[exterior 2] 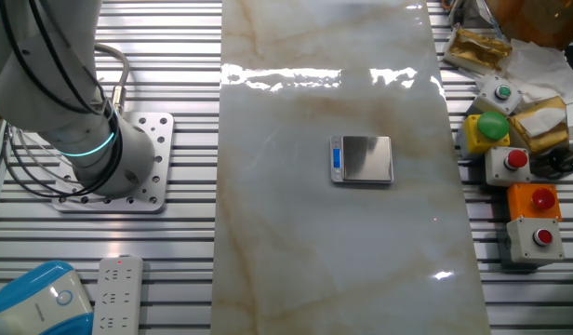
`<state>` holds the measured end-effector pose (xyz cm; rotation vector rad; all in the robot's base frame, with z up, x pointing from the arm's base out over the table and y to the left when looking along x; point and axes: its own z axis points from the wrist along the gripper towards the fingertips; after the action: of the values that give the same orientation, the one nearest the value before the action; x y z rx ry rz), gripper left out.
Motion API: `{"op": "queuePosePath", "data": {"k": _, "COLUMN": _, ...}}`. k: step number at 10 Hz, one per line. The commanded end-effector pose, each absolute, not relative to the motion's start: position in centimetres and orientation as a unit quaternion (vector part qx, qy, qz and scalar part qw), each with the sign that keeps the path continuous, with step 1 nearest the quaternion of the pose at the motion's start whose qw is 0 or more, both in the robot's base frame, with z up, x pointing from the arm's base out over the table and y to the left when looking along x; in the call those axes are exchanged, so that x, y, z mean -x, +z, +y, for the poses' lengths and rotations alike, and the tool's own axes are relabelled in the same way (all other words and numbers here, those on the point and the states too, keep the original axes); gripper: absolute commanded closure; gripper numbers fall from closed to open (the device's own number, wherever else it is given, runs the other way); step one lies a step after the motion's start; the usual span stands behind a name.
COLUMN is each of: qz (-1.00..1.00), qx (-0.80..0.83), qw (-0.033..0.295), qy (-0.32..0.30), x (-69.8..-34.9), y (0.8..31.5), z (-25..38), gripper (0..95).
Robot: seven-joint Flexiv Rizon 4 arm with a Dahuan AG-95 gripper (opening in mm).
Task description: Place the block on the scale
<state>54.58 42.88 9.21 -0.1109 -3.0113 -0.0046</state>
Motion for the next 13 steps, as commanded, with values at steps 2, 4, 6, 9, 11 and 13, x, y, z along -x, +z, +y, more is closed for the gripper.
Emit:
{"op": "queuePosePath", "data": {"k": 2, "qz": -0.998, "qx": 0.030, "qw": 0.059, "qy": -0.003, "x": -54.56, "y": 9.21, "z": 42.87, "gripper": 95.0}}
{"op": "queuePosePath", "data": {"k": 4, "qz": -0.998, "qx": 0.032, "qw": 0.061, "qy": -0.003, "x": -54.56, "y": 9.21, "z": 42.87, "gripper": 95.0}}
{"op": "queuePosePath", "data": {"k": 6, "qz": -0.998, "qx": 0.035, "qw": 0.061, "qy": -0.003, "x": -54.56, "y": 9.21, "z": 42.87, "gripper": 95.0}}
{"op": "queuePosePath", "data": {"k": 9, "qz": -0.997, "qx": 0.036, "qw": 0.061, "qy": -0.007, "x": -54.55, "y": 9.22, "z": 42.85, "gripper": 95.0}}
{"op": "queuePosePath", "data": {"k": 11, "qz": -0.998, "qx": 0.036, "qw": 0.058, "qy": -0.009, "x": -54.45, "y": 9.10, "z": 42.67, "gripper": 95.0}}
{"op": "queuePosePath", "data": {"k": 13, "qz": -0.998, "qx": 0.032, "qw": 0.057, "qy": -0.005, "x": -54.22, "y": 8.78, "z": 42.24, "gripper": 95.0}}
